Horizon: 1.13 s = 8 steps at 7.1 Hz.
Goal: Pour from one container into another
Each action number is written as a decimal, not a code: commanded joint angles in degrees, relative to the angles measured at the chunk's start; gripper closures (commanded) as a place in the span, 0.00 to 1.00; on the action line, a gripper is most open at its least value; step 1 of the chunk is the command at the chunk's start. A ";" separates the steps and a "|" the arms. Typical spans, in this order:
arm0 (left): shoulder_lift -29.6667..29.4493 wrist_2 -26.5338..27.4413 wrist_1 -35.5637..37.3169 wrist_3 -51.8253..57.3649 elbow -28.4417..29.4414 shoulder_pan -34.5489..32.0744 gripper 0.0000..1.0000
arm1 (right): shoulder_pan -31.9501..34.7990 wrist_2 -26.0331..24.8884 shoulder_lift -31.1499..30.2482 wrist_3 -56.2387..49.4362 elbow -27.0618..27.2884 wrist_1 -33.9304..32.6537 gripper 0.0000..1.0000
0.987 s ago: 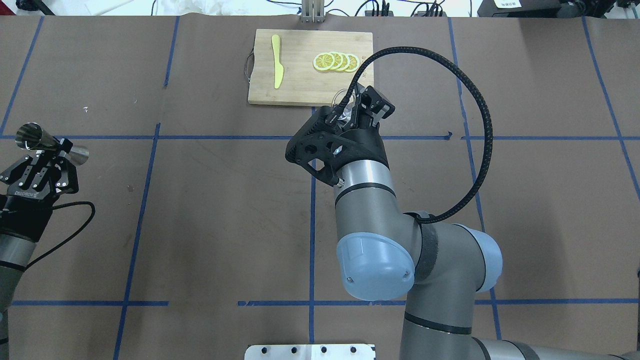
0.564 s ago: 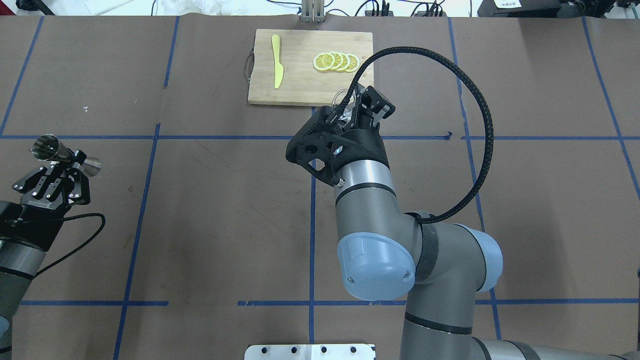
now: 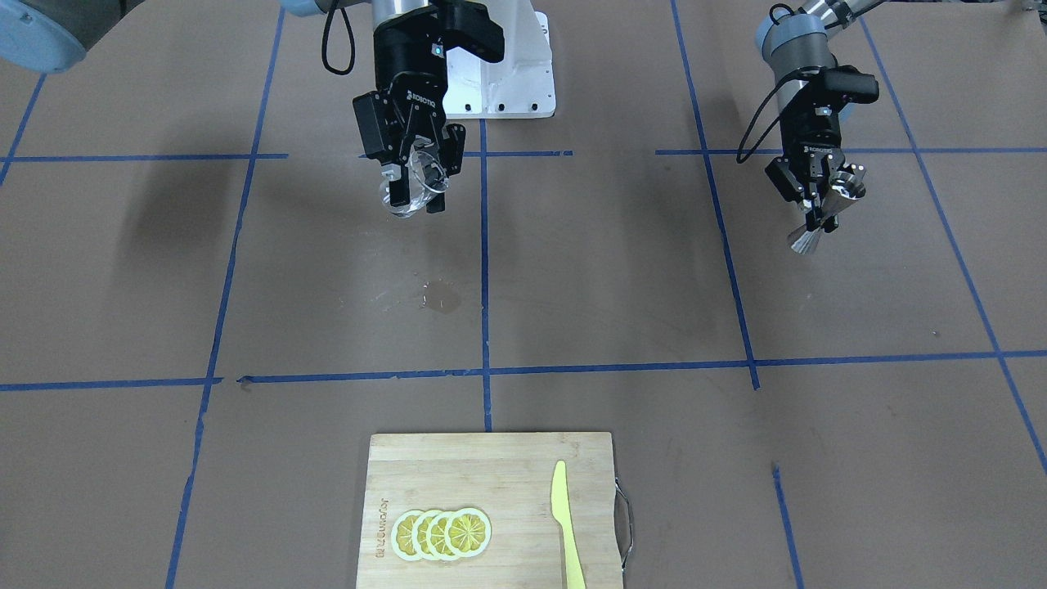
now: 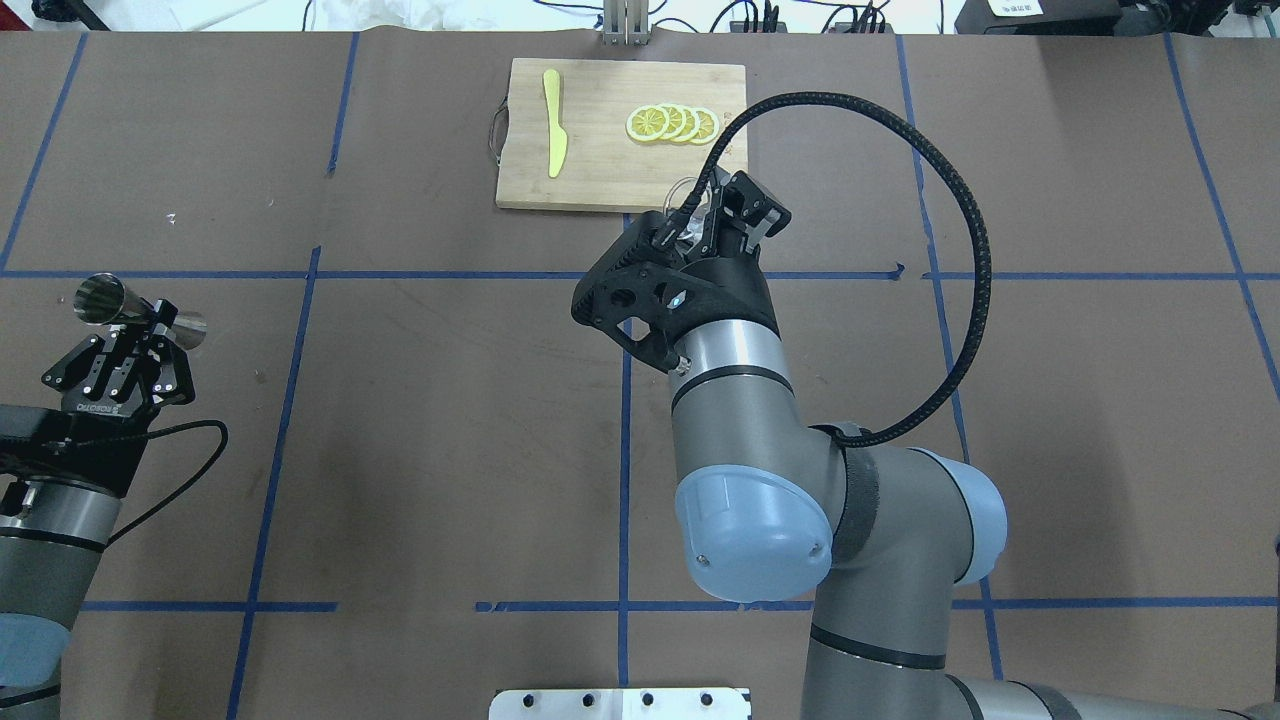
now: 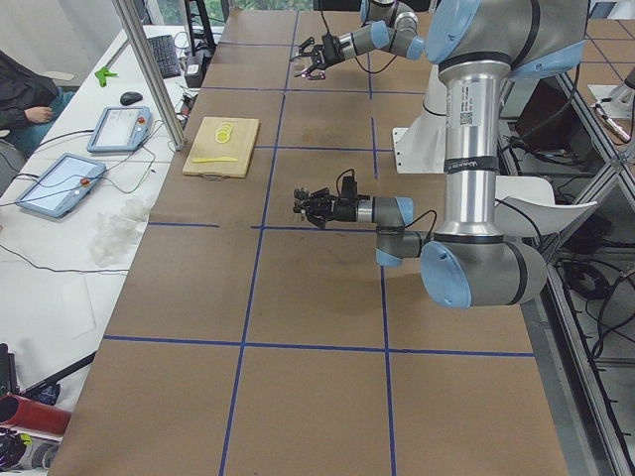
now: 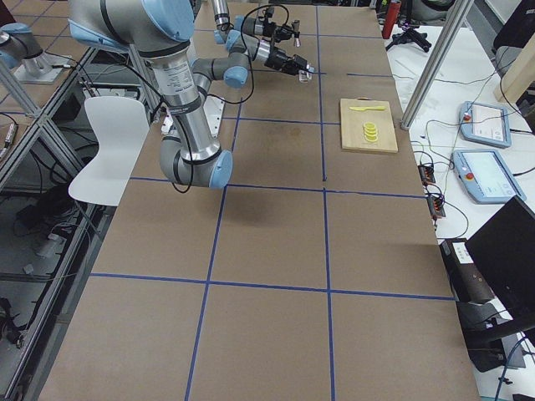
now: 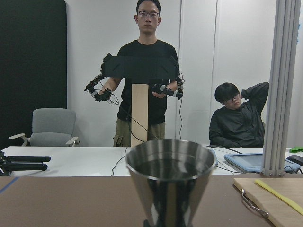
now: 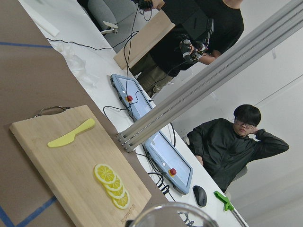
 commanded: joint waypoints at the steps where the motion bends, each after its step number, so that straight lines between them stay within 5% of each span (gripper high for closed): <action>1: -0.21 1.24 0.20 2.04 0.68 0.27 1.00 | 0.00 0.00 0.00 0.00 0.17 0.01 1.00; 8: -0.12 -8.32 0.11 2.13 2.88 2.82 1.00 | 0.00 0.00 -0.09 0.00 0.17 0.01 1.00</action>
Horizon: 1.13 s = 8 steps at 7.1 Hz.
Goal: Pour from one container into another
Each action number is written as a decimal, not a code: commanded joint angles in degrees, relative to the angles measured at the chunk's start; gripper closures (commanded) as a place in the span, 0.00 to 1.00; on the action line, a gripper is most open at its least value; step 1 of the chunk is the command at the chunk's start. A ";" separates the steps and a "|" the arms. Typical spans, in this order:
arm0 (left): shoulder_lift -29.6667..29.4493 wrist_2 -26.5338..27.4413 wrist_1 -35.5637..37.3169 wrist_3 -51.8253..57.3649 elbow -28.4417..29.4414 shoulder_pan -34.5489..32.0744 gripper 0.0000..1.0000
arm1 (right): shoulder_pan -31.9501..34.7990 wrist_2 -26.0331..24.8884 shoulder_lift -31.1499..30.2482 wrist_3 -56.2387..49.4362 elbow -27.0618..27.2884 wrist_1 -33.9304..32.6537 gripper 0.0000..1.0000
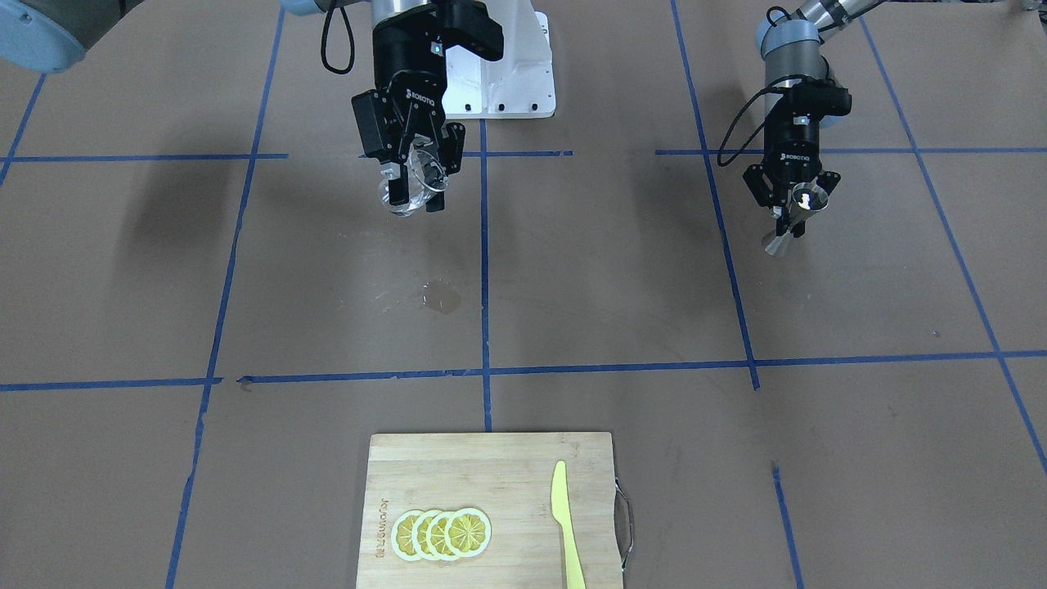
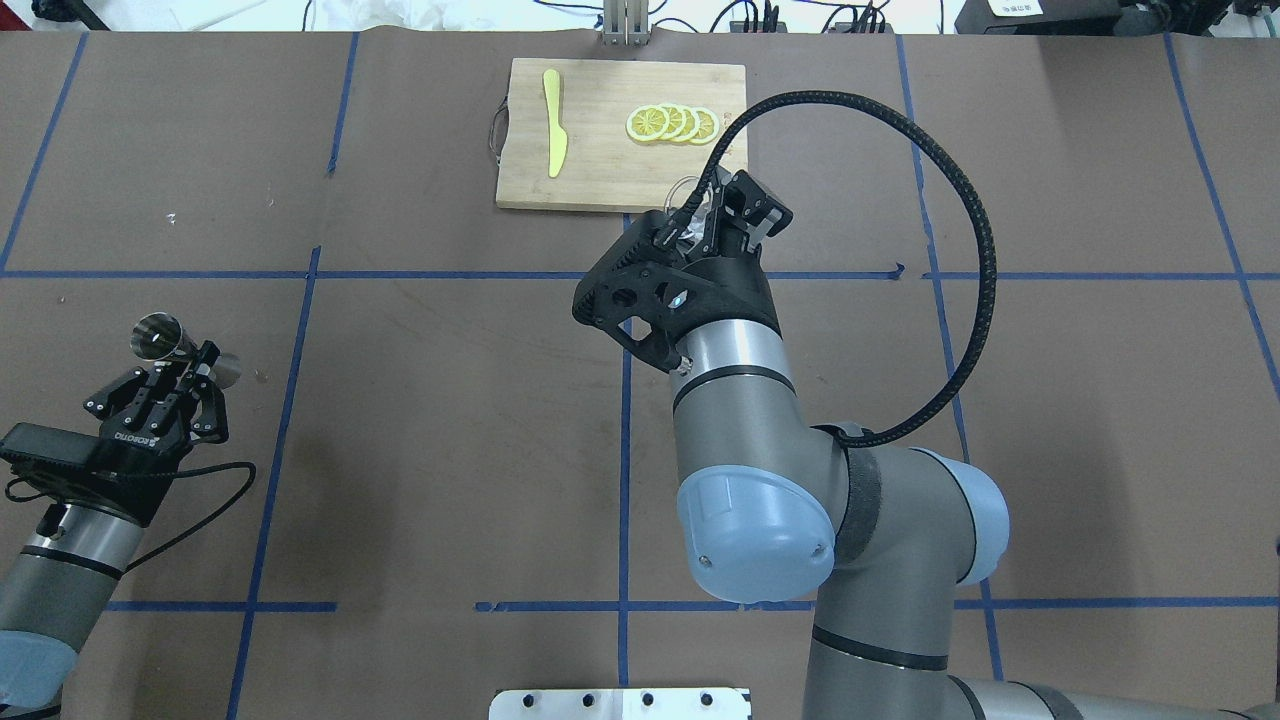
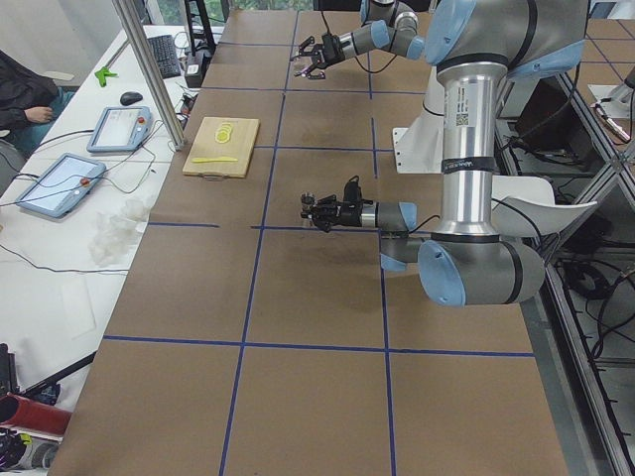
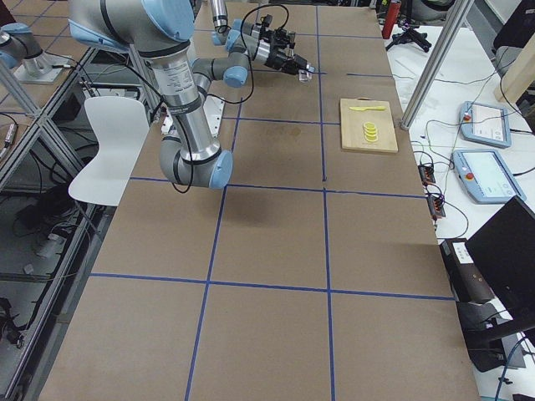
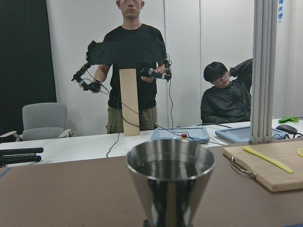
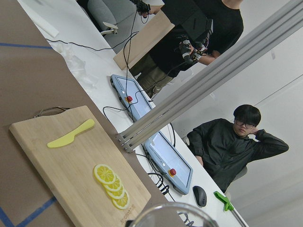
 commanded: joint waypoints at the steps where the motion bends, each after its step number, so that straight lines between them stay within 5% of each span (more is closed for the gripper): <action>1: 0.03 -3.62 0.00 -0.01 0.62 0.05 1.00 | 0.00 0.01 0.00 0.00 0.00 0.00 1.00; 8: -0.67 -7.33 0.00 -0.98 4.40 0.32 1.00 | 0.00 0.01 0.00 0.00 0.00 0.00 1.00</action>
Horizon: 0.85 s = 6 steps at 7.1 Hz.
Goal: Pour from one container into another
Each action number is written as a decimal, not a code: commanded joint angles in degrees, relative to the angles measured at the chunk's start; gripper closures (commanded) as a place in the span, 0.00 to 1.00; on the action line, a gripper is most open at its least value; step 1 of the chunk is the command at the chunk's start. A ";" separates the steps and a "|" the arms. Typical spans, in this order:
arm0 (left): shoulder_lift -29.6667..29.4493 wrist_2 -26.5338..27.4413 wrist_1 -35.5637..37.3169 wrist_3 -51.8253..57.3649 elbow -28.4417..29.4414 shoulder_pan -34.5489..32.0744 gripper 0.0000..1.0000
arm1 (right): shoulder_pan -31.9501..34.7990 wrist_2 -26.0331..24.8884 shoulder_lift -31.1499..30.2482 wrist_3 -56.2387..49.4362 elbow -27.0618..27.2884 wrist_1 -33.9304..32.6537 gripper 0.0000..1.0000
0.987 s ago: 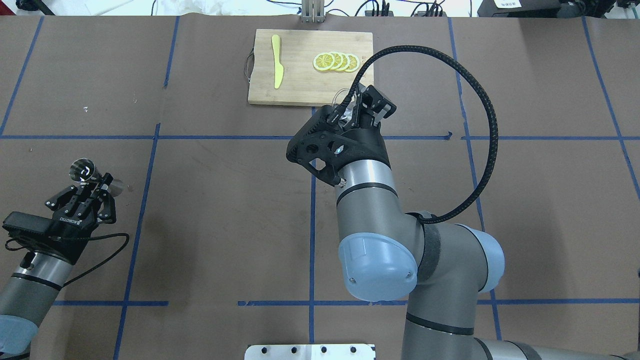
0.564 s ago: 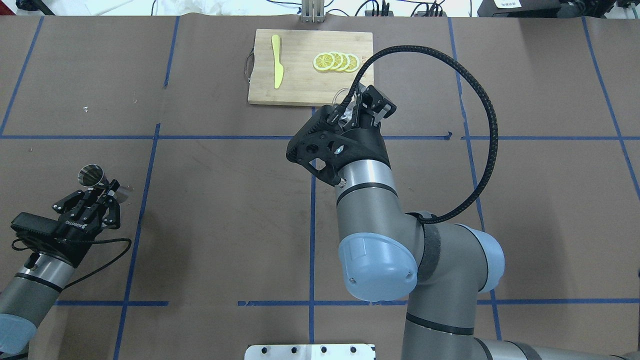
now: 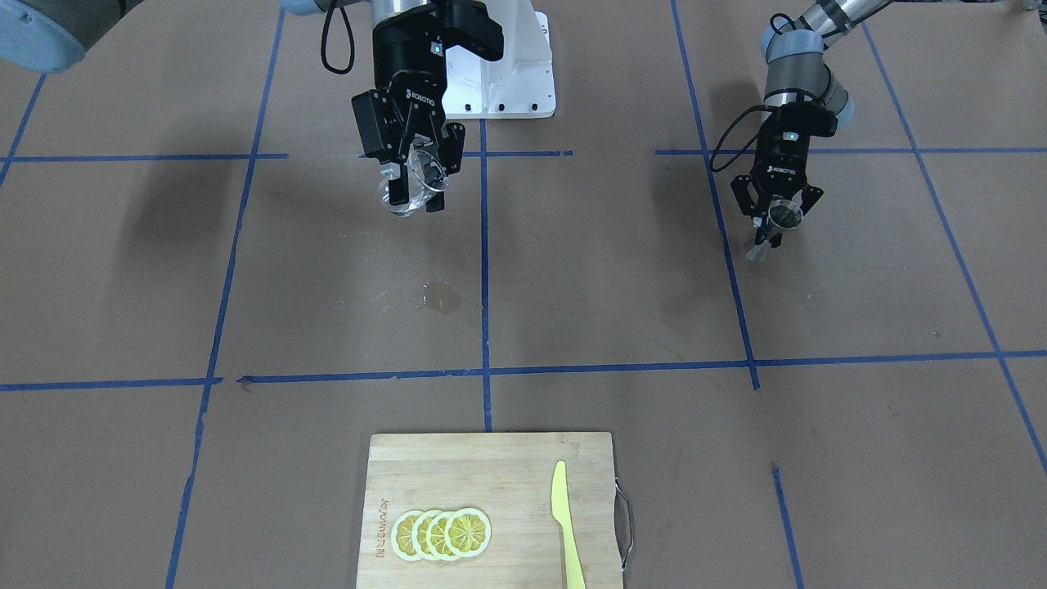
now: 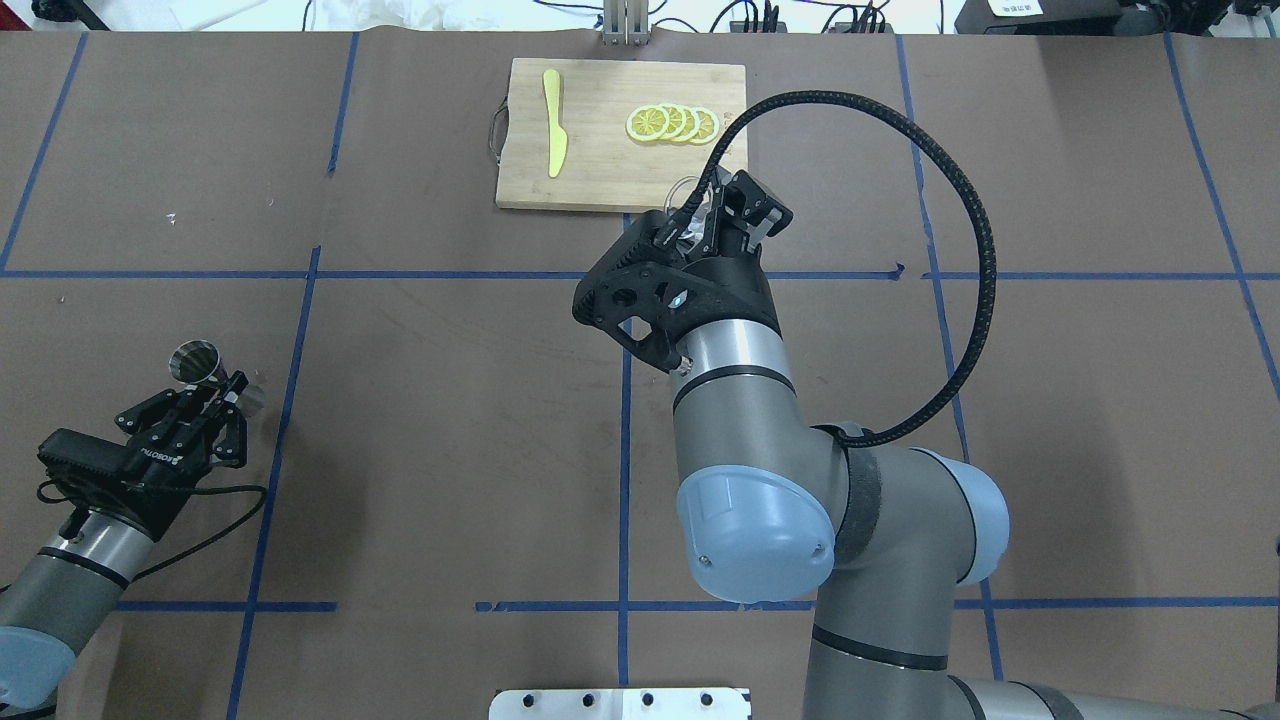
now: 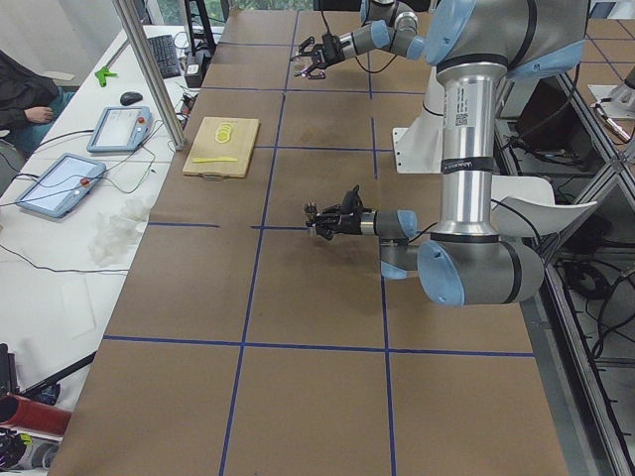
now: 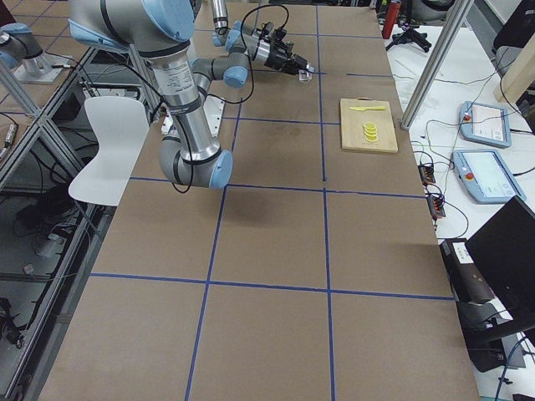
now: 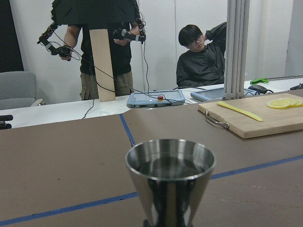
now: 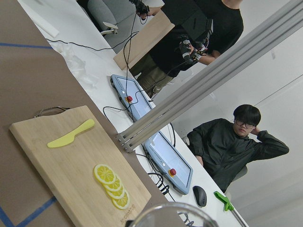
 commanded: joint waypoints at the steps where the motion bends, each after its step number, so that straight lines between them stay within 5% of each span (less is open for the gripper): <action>1: -0.85 -0.35 0.00 0.04 0.95 0.04 1.00 | 0.00 0.00 0.00 0.00 0.00 0.00 1.00; 6: -1.30 -1.84 -0.18 -0.05 1.83 0.13 1.00 | 0.00 -0.09 0.00 0.00 0.00 0.00 1.00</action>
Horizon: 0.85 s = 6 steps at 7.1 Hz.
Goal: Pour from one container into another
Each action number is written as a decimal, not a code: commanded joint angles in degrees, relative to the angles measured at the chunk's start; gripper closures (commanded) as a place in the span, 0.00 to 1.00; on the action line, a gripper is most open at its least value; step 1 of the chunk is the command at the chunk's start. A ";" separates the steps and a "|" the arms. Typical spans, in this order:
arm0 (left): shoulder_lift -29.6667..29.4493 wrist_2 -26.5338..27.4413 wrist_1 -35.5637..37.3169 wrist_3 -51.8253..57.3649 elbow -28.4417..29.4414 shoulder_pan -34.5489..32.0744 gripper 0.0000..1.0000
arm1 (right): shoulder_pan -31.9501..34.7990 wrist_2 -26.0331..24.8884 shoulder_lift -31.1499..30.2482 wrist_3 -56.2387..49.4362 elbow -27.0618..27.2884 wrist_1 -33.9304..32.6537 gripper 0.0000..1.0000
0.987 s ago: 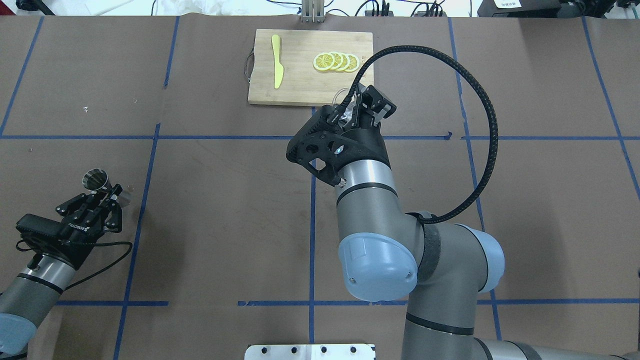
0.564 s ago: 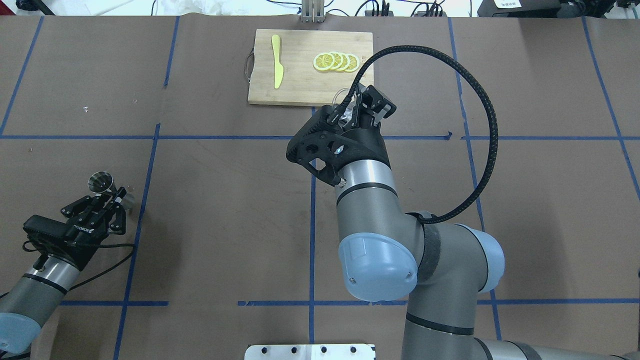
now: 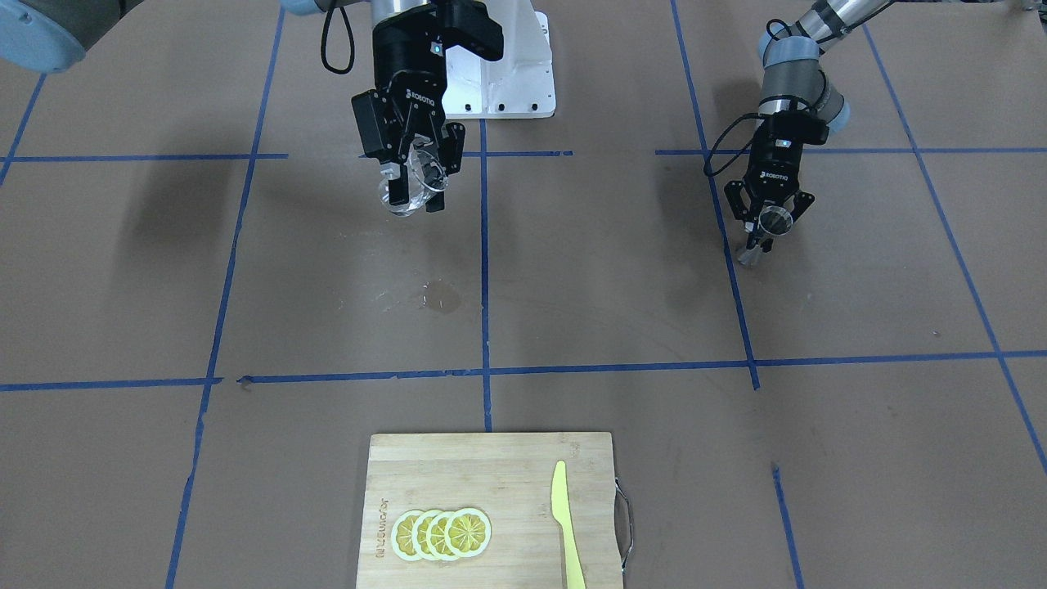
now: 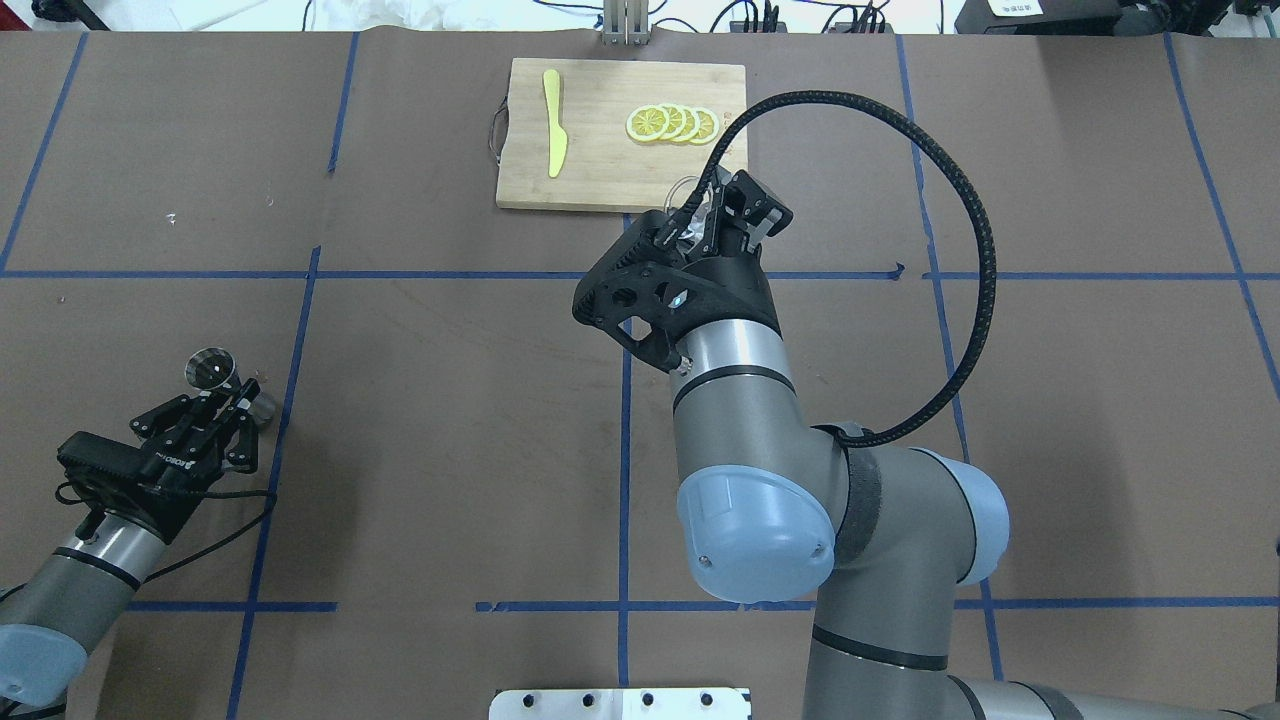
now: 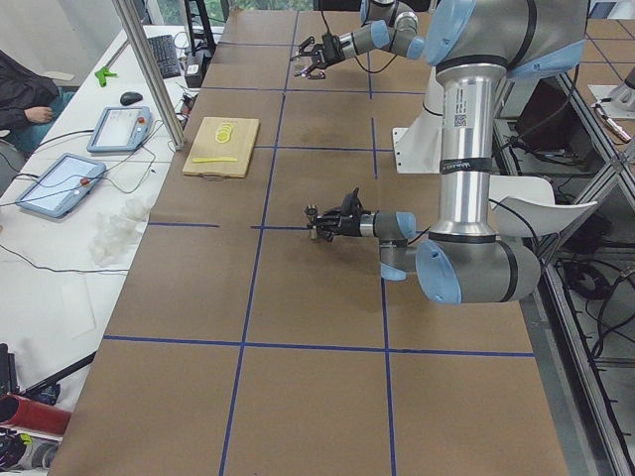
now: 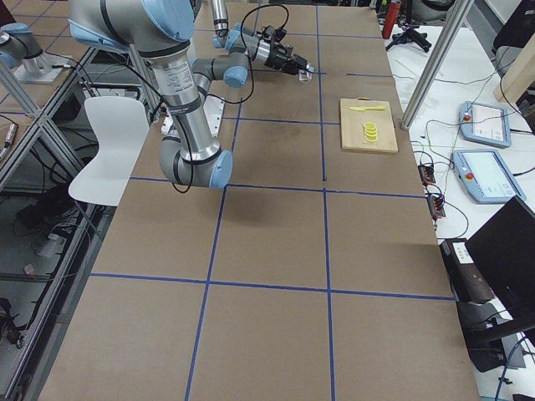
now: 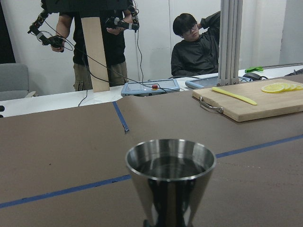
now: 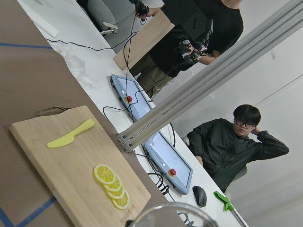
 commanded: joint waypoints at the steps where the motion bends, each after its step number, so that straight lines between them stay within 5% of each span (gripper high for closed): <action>1: -0.13 -0.41 -0.12 0.00 0.05 0.00 1.00 | 0.00 -0.05 0.00 0.00 0.00 0.00 1.00; 4: -0.13 -0.41 -0.38 0.00 0.05 0.00 0.98 | 0.00 -0.05 0.00 0.00 0.00 0.00 1.00; 6: -0.21 -0.50 -0.47 -0.09 0.05 0.00 0.86 | 0.00 0.04 -0.17 0.00 0.00 0.00 1.00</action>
